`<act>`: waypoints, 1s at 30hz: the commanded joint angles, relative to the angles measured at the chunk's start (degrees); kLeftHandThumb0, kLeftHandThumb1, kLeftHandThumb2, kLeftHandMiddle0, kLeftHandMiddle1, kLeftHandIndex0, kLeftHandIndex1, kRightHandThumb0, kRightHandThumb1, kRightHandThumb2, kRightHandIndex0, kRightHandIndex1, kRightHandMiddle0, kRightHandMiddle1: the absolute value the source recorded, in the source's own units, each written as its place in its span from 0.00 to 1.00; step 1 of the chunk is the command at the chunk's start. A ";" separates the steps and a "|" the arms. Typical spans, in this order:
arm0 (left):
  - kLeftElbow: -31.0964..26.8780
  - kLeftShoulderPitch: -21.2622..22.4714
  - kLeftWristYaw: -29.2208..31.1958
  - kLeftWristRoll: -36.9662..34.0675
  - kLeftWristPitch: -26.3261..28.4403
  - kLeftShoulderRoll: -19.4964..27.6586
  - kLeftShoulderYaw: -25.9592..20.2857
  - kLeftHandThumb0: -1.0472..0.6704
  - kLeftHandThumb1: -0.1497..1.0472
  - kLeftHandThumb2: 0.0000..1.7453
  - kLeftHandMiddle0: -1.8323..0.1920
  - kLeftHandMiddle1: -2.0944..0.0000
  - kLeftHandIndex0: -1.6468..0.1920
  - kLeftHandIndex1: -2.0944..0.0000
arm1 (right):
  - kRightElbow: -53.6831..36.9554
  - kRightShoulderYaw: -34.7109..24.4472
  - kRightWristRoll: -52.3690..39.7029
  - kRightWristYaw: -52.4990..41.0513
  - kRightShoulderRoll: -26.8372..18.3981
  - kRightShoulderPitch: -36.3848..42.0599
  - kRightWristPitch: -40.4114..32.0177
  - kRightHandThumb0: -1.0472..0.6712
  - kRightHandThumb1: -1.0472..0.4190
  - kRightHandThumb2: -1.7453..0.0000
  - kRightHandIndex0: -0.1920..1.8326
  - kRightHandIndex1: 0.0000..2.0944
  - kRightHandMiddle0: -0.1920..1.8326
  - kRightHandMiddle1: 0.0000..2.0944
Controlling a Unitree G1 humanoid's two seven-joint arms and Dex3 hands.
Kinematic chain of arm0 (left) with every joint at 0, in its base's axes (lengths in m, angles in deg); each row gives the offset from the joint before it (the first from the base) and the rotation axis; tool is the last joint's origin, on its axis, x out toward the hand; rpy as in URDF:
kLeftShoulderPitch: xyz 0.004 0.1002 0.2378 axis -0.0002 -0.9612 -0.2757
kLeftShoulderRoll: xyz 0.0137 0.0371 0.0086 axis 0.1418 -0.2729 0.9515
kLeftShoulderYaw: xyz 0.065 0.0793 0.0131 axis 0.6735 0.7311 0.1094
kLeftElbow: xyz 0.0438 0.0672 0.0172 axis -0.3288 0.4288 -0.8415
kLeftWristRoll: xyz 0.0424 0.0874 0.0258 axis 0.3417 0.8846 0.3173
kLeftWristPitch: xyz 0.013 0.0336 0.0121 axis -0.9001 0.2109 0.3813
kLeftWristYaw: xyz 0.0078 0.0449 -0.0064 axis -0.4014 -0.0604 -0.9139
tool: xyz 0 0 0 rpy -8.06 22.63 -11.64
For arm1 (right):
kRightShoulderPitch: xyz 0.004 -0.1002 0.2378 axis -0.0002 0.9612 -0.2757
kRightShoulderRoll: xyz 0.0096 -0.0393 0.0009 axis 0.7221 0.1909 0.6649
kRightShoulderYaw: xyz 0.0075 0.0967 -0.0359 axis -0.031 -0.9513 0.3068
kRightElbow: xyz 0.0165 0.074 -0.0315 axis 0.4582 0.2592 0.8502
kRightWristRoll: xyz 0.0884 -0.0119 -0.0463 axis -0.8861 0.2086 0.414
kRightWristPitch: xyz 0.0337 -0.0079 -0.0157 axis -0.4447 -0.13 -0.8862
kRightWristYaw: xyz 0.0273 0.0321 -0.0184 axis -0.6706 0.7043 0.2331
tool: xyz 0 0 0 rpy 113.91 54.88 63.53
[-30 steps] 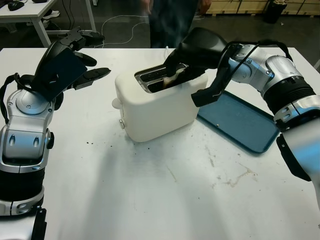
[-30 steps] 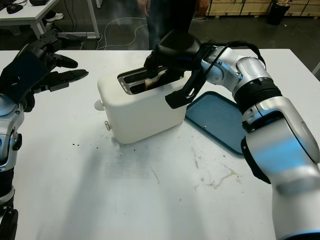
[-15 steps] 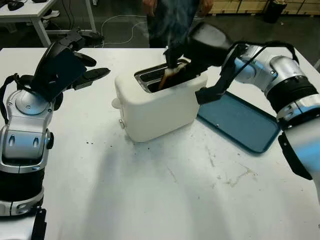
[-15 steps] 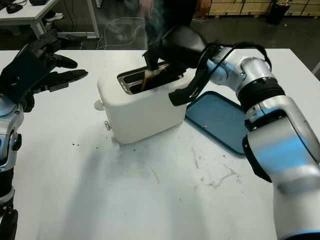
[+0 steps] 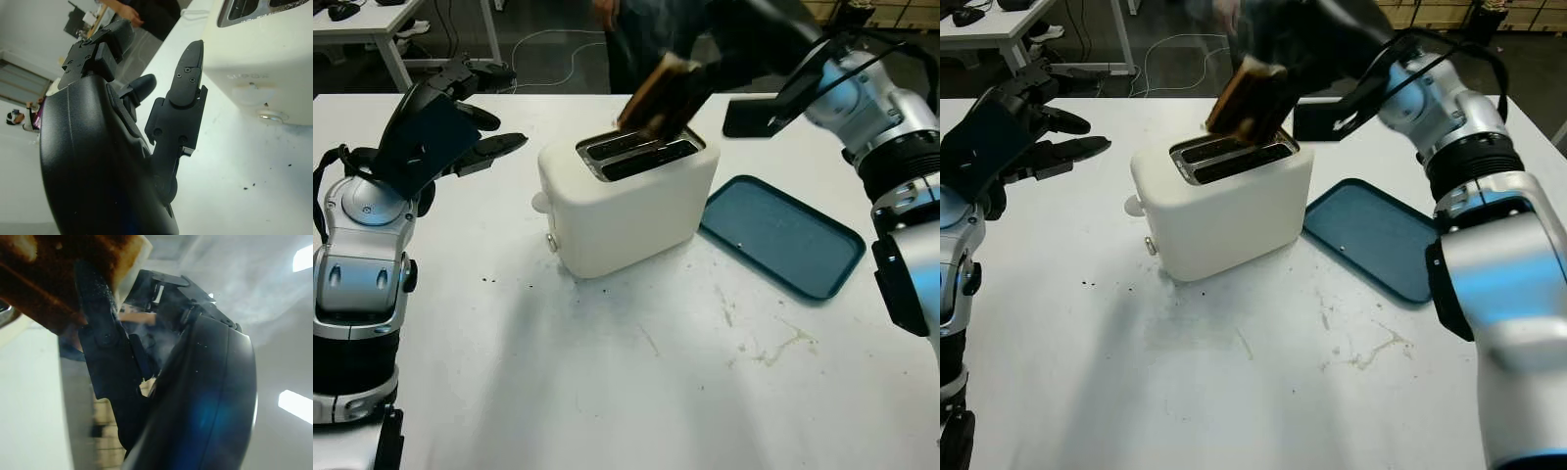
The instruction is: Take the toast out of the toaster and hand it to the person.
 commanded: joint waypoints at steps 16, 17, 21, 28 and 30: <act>-0.25 -0.43 0.02 -0.07 -0.08 0.18 -0.67 0.47 0.86 0.07 0.88 0.40 0.81 0.65 | 3.78 -14.62 -15.90 -5.50 5.34 -0.43 -23.19 0.33 0.13 1.00 0.68 0.62 0.61 0.56; -0.24 -0.48 0.01 0.07 -0.22 0.28 -0.56 0.47 0.86 0.07 0.88 0.40 0.81 0.64 | 3.83 -14.99 -16.14 -4.98 5.47 -0.26 -23.79 0.34 0.13 1.00 0.68 0.62 0.62 0.55; -0.20 -0.56 0.04 -0.02 -0.28 0.23 -0.55 0.47 0.86 0.07 0.88 0.40 0.81 0.64 | 4.31 -17.41 -18.26 -2.83 6.41 0.47 -26.23 0.34 0.12 1.00 0.67 0.61 0.62 0.52; -0.19 -0.52 -0.03 0.07 -0.09 0.18 -0.43 0.46 0.86 0.07 0.88 0.40 0.81 0.65 | 4.78 -19.68 -19.76 3.03 7.68 1.82 -27.79 0.33 0.13 1.00 0.65 0.58 0.64 0.38; -0.16 -0.56 -0.04 0.17 -0.15 0.23 -0.35 0.46 0.86 0.07 0.88 0.41 0.81 0.65 | 5.08 -20.24 -19.83 4.03 7.55 2.27 -27.64 0.33 0.14 1.00 0.65 0.56 0.65 0.33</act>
